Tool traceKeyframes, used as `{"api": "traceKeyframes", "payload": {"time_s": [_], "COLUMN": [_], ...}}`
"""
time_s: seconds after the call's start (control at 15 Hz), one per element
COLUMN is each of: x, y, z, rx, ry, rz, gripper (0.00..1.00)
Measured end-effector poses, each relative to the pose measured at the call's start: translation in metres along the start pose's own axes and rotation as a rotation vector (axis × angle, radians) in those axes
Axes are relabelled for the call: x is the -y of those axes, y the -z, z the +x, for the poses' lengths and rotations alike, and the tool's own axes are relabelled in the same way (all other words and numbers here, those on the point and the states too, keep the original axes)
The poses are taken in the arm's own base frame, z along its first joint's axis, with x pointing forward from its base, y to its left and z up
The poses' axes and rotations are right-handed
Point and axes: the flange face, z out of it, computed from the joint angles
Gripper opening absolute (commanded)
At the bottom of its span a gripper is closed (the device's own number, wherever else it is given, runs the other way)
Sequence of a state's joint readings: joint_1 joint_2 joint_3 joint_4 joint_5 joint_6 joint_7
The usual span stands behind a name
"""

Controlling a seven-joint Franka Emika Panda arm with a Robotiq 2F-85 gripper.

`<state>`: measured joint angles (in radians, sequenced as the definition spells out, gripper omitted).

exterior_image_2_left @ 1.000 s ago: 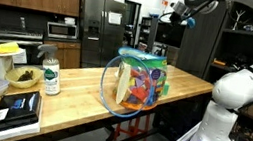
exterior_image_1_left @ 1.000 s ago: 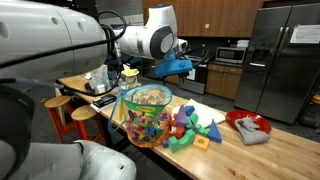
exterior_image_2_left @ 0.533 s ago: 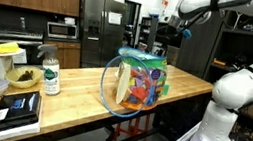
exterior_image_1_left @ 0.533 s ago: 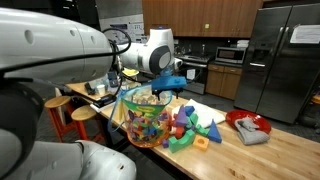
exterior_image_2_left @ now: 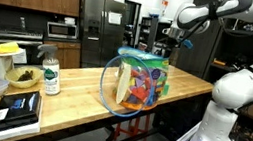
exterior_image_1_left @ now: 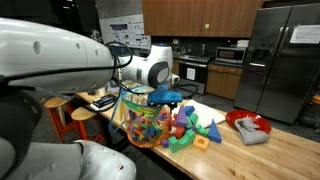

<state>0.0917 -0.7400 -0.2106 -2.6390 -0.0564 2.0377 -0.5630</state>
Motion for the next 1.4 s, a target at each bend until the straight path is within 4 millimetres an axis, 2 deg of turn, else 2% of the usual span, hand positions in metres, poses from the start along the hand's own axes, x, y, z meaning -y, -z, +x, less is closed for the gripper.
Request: {"api": "traceKeyframes", "payload": {"time_s": [0.27, 0.53, 0.73, 1.0, 1.4], "x": [0.012, 0.023, 0.026, 0.029, 0.051], "y": [-0.006, 0.005, 0.022, 0.039, 0.048], "z": [0.006, 0.026, 0.054, 0.103, 0.182], "rx": [-0.005, -0.046, -0.087, -0.127, -0.174], "ry": [0.036, 0.109, 0.172, 0.253, 0.379], "rz": [0.032, 0.043, 0.029, 0.012, 0.015], "gripper": [0.28, 0.01, 0.0, 0.0, 0.0]}}
